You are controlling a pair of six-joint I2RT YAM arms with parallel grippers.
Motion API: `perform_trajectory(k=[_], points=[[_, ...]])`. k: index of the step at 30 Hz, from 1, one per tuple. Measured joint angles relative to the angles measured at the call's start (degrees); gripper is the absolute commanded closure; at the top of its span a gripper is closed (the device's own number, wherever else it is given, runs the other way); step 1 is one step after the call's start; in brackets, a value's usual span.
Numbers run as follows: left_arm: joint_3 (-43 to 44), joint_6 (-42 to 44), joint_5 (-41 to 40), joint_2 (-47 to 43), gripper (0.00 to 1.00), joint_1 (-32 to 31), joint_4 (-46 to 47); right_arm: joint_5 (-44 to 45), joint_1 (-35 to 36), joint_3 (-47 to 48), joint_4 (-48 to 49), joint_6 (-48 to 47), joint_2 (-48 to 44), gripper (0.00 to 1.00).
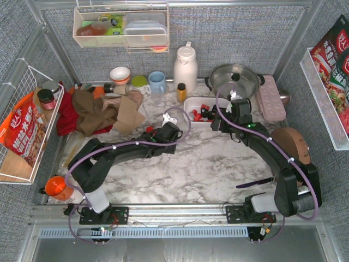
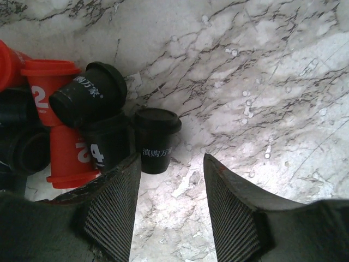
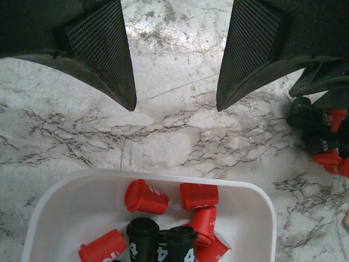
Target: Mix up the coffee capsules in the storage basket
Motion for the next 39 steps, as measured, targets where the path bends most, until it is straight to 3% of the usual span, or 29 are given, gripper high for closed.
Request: perform_trajectory(k=[14,27,33,39], points=[[0.63,4.9,1.99,2.6,0.49,1.53,0.09,-1.49,0.15,0.0,0.42,0.42,0.92,0.36],[1.84,6.32,2.19,5.55,0.66,1.92,1.66,-2.99,0.55,0.74,0.17,0.39,1.2,0.36],[-3.63,7.63,4.13,-0.72,0.66,1.9,6.14,-5.18,1.97,2.8,-1.33,0.35,0.15,0.36],[-13.57,12.76,8.04,-11.04,0.66,0.68,19.74,-10.25,7.28,6.36,-3.5,0.37,-1.2,0.35]])
